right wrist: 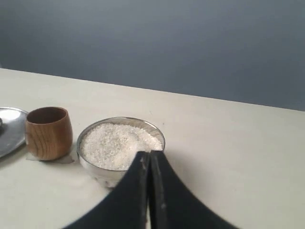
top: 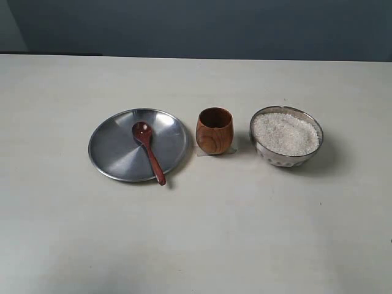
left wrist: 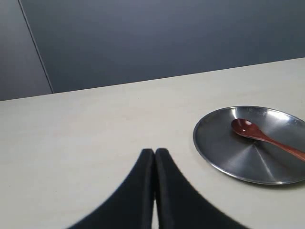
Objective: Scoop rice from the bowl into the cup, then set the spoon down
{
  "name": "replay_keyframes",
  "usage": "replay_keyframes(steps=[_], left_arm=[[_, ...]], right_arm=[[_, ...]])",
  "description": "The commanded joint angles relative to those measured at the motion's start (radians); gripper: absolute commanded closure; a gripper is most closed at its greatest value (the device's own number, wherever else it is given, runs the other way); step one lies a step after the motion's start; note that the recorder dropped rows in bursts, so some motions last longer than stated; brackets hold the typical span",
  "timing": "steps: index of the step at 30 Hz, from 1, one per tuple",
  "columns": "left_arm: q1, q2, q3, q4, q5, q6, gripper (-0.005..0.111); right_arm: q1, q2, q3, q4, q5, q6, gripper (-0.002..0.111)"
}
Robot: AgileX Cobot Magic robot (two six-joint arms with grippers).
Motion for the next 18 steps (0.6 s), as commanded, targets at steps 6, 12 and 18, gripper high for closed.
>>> replay_keyframes(steps=[6, 12, 18], left_arm=[[-0.002, -0.005, 0.005, -0.003, 0.004, -0.004, 0.106], [-0.002, -0.005, 0.005, -0.003, 0.004, -0.004, 0.106], [-0.002, -0.005, 0.005, -0.003, 0.004, -0.004, 0.106]], right_arm=[[-0.116, -0.037, 0.004, -0.027, 0.071, -0.005, 0.109], [-0.236, -0.143, 0.004, -0.04, 0.136, -0.001, 0.109], [-0.281, -0.149, 0.004, -0.068, 0.205, 0.007, 0.109]])
